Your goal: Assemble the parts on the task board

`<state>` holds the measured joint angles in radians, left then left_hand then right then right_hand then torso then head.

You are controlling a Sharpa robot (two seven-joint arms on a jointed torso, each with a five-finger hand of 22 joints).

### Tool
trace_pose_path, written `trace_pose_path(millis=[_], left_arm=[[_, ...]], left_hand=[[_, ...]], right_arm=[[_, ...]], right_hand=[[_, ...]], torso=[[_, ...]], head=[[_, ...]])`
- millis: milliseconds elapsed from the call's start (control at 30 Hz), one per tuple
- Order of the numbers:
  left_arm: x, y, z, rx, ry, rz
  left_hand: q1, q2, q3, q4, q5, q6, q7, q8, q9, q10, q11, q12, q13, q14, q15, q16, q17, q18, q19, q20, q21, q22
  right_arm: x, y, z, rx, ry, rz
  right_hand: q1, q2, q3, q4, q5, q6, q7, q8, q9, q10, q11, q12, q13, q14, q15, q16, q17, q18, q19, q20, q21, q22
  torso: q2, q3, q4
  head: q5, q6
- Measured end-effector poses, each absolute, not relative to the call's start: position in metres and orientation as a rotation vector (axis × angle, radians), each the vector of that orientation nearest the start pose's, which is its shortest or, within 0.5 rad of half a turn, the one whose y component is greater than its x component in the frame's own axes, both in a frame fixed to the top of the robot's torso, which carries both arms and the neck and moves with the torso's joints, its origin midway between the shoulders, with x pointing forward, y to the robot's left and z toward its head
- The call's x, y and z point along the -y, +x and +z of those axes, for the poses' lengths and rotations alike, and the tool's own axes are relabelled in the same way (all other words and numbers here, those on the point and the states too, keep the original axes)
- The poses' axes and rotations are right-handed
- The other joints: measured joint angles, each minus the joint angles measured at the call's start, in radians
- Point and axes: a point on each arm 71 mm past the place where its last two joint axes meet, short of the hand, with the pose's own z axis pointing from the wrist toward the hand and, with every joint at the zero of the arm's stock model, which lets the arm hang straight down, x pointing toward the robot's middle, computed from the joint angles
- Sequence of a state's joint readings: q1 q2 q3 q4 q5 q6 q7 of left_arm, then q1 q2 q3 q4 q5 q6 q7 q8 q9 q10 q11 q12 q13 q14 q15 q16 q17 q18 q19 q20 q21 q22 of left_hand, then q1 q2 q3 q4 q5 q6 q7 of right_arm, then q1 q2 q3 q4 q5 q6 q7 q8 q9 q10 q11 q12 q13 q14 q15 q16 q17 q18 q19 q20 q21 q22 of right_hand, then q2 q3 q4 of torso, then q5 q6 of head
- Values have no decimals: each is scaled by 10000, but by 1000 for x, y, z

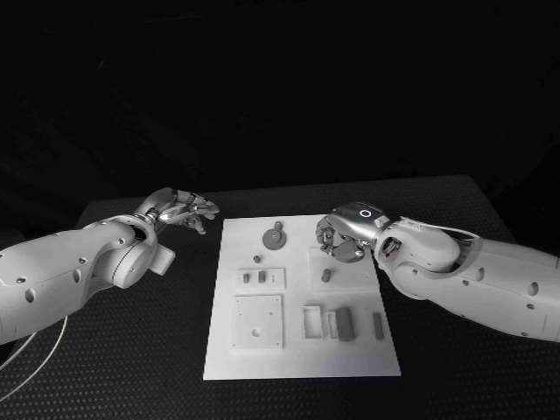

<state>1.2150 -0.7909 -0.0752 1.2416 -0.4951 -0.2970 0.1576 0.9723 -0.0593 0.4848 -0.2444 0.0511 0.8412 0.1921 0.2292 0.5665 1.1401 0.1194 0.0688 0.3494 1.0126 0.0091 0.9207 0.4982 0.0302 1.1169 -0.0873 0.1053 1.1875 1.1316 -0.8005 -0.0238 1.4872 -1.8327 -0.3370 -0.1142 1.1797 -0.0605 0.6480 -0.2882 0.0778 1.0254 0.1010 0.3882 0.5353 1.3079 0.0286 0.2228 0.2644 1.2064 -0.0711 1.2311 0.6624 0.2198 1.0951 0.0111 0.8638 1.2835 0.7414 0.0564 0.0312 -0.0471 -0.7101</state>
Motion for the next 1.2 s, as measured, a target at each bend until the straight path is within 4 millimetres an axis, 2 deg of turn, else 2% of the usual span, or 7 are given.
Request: trace_pose_path(millis=[333, 533, 867, 1200], left_arm=[[-267, 535, -207, -16455, -7626, -10254], [-264, 536, -208, -16461, -7617, -10257], [-260, 538, -208, -16467, -7597, -10286], [-258, 539, -208, -16464, -7585, -10301]], left_hand=[[0, 0, 0, 0, 0, 2, -8, 40, 0, 1, -1, 0, -1, -1, 1, -40, 9, 0, 35, 35, 0, -8], [0, 0, 0, 0, 0, 4, -11, 40, -1, 2, -2, 0, -2, -1, 1, -39, 9, 0, 74, -2, 0, -8], [0, 0, 0, 0, 0, -24, 14, 40, -1, 2, -2, 0, 7, 26, 28, -39, 17, 0, 74, -1, 0, -7], [0, 0, 0, 0, 0, -25, 13, 39, -1, 2, -3, 0, 6, 25, 28, -39, 16, 0, 74, 0, 0, -16]], right_arm=[[127, 456, -198, -15173, -5080, 6739], [103, 447, -203, -15180, -5301, 7374], [80, 430, -233, -15704, -5782, 7923], [70, 420, -258, -16082, -6103, 8107]], right_hand=[[-1, -1, -3, -22, -2, -2, 1, -14, 0, -2, 0, -27, 45, -6, -3, 0, 22, 1, 0, 2, 0, 9], [-2, -2, 7, -33, -3, -4, 3, -24, 21, -3, 0, -37, 45, -10, -5, 0, 34, 0, 0, 3, 0, 9], [-3, -3, 6, -33, -6, -14, 12, -46, 36, -20, 16, -43, 45, -18, -5, 0, 54, 0, -2, 6, 0, 9], [-17, -16, 5, -32, -14, -16, 14, -50, 59, -2, 39, -45, 69, -28, -10, 0, 65, 1, 9, -25, -1, 18]], torso=[[-6, -8, 3], [-16, -33, -2], [-11, -40, 10], [5, -21, 9]], head=[[287, -77], [500, -130], [720, -199], [936, -317]])
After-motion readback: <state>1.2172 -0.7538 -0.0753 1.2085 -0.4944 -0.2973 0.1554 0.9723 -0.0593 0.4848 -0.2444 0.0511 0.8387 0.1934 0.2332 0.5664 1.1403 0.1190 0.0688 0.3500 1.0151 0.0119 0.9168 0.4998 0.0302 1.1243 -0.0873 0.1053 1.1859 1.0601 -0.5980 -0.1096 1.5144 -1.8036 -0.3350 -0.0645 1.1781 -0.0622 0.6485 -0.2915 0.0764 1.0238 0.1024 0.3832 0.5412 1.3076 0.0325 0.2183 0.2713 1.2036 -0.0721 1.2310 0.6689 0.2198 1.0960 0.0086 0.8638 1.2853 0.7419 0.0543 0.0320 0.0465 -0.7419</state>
